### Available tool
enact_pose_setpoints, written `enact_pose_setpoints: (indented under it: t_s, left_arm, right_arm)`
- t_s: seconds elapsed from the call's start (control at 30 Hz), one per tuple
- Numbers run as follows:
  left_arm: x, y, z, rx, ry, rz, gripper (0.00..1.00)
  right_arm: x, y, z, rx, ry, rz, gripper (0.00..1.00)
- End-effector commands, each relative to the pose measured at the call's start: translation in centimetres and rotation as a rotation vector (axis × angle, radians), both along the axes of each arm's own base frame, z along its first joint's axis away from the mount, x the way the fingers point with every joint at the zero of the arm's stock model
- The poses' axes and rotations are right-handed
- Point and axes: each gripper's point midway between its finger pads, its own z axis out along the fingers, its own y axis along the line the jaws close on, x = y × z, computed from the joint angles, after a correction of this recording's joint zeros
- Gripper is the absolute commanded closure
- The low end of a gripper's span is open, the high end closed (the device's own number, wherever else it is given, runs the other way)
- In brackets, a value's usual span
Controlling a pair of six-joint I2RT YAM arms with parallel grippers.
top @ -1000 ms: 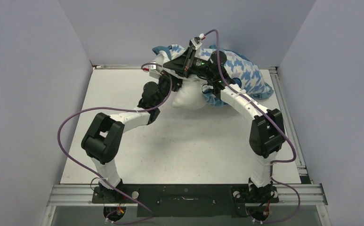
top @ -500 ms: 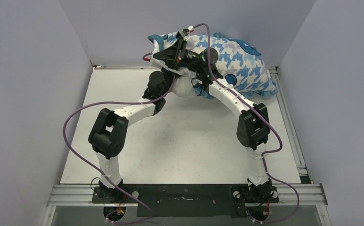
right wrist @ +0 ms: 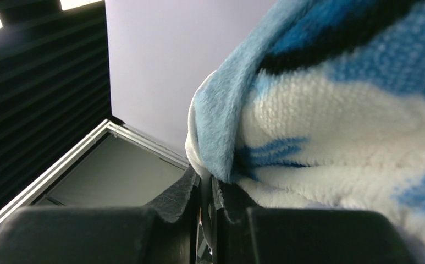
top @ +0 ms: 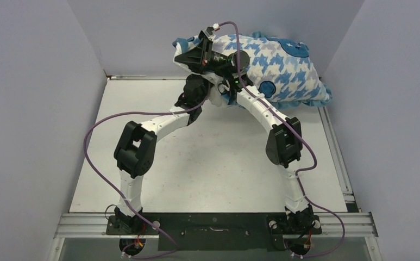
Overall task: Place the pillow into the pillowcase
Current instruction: Stuff the pillow into the pillowcase.
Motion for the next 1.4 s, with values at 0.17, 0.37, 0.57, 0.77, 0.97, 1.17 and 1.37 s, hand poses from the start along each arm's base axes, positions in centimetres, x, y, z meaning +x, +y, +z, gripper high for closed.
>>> enact_pose_setpoints:
  t_s: [0.17, 0.37, 0.57, 0.77, 0.97, 1.17, 1.37]
  left_arm:
    - [-7.0, -12.0, -8.0, 0.149, 0.193, -0.343, 1.00]
    - [-10.4, -9.2, -4.9, 0.117, 0.093, -0.371, 1.00]
    - [-14.6, -6.1, -2.7, 0.031, 0.010, -0.410, 1.00]
    - [-16.3, -4.0, -5.7, -0.029, 0.077, -0.409, 1.00]
    - [-15.9, -3.9, -8.2, -0.066, 0.137, -0.431, 1.00]
    - [-15.5, -3.9, -9.1, -0.058, 0.157, -0.434, 1.00]
    - [-15.1, -4.2, -9.1, -0.057, 0.157, -0.444, 1.00]
  right_arm:
    - [-21.7, 3.6, 3.4, 0.064, -0.272, 0.543, 0.95]
    - [-14.9, 1.6, -1.4, -0.119, -0.214, 0.299, 0.95]
    - [-8.8, -1.1, -10.3, -0.462, -0.243, 0.042, 0.95]
    - [-4.5, -5.4, -17.2, -0.878, -0.341, -0.171, 0.73]
    - [-1.9, -9.6, -14.0, -1.063, -0.519, -0.422, 0.15]
    - [-1.1, -17.0, -12.1, -1.336, -0.568, -0.699, 0.00]
    - [-3.2, -22.2, -14.4, -1.542, -0.544, -0.748, 0.10]
